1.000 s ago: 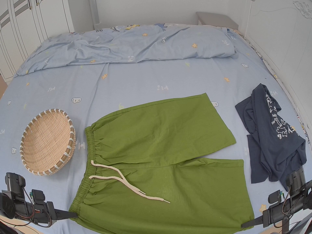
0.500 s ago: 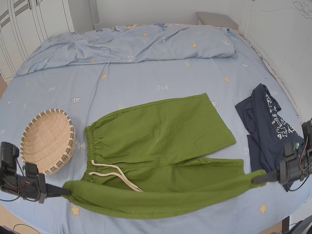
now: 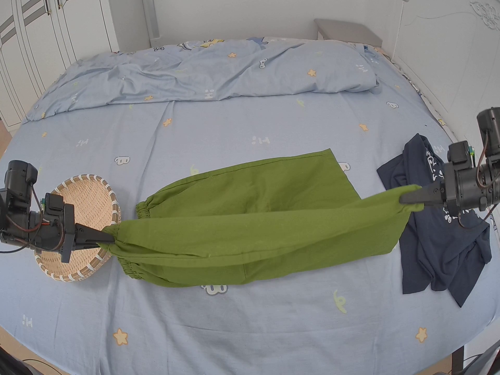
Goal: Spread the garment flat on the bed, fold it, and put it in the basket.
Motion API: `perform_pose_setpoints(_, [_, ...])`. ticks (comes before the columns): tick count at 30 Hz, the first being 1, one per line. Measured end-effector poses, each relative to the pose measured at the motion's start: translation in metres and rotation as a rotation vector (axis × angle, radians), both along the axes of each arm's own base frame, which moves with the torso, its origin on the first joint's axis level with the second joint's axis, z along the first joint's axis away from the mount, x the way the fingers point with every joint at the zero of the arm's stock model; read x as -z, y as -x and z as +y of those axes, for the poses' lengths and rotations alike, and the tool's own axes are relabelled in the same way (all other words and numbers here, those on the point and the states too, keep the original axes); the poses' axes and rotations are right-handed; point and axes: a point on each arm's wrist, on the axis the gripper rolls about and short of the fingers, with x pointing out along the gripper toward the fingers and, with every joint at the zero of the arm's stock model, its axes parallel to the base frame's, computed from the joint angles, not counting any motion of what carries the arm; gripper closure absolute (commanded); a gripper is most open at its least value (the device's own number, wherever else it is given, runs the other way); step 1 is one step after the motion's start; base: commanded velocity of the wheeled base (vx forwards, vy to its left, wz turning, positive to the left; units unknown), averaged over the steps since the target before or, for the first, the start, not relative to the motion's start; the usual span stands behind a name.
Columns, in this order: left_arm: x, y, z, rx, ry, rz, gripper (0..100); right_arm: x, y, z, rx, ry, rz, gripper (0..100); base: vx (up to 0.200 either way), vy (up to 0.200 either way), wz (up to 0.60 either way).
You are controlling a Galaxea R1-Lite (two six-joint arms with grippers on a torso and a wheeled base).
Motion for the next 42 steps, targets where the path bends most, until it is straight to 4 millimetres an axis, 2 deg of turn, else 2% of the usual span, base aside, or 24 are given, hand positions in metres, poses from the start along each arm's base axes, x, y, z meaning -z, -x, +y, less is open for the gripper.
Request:
perform_pose_setpoints(12, [-0.007, -0.057, 0.004, 0.017, -0.004, -0.025, 100, -0.015, -0.068, 0.006, 0.034, 0.008, -0.047, 100, 0.0, 0.0, 0.0])
perform_pose_setpoints(25, [-0.001, -0.096, 0.007, 0.024, -0.012, -0.037, 100, -0.035, -0.114, 0.013, 0.039, 0.012, -0.066, 100, 0.0, 0.0, 0.0])
perform_pose_setpoints(31, [0.0, -0.11, 0.012, 0.016, -0.017, -0.048, 100, -0.027, -0.135, 0.016, 0.049, 0.024, -0.054, 100, 0.0, 0.0, 0.0])
perform_pose_setpoints(42, [0.014, -0.127, 0.017, -0.026, -0.067, -0.025, 100, -0.008, -0.17, 0.017, 0.055, 0.031, -0.062, 100, 0.0, 0.0, 0.0])
